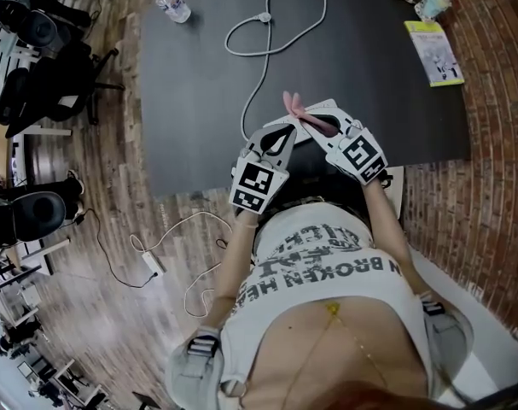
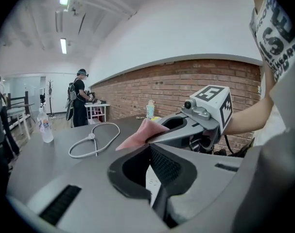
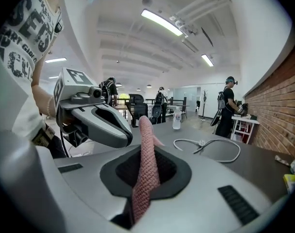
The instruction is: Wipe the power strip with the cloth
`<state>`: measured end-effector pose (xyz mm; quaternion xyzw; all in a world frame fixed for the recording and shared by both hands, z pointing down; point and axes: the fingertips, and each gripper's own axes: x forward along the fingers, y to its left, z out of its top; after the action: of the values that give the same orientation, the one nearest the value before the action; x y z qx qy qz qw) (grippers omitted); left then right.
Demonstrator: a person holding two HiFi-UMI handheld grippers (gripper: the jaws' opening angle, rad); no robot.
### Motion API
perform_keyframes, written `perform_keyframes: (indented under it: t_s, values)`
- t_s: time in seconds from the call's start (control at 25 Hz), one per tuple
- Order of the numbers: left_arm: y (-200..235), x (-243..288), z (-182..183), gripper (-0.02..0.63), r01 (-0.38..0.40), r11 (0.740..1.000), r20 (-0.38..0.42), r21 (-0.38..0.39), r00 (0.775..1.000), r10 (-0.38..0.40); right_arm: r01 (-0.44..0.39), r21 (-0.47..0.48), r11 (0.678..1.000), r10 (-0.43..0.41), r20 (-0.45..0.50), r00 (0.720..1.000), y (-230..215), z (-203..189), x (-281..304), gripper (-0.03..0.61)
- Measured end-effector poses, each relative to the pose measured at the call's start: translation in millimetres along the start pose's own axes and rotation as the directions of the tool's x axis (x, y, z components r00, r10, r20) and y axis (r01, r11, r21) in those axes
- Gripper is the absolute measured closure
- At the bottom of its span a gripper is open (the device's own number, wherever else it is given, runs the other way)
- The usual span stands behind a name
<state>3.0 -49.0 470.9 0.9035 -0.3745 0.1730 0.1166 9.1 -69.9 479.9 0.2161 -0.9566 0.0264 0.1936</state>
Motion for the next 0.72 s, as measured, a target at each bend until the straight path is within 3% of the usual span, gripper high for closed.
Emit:
perform_keyframes:
  t_s: [0.28,0.48,0.72]
  values:
    - [-9.2,-20.2,50.6,0.606,-0.023,0.999,0.121,0.034,0.992,0.018,0.028,-0.015,0.999,-0.025,0.135,0.991,2.4,55.1,-16.9,0.561]
    - [-17.0,-34.0,74.1,0.606,-0.037,0.998,0.184,0.06,0.983,0.026,0.026,-0.01,1.0,-0.023,0.272,0.962,6.9,87.9,-33.6,0.562]
    - [-21.3,-42.7,85.9,0.606,-0.038,0.996,0.212,0.082,0.977,0.02,0.045,-0.01,0.999,-0.04,0.295,0.955,10.9,99.2,-40.5,0.561]
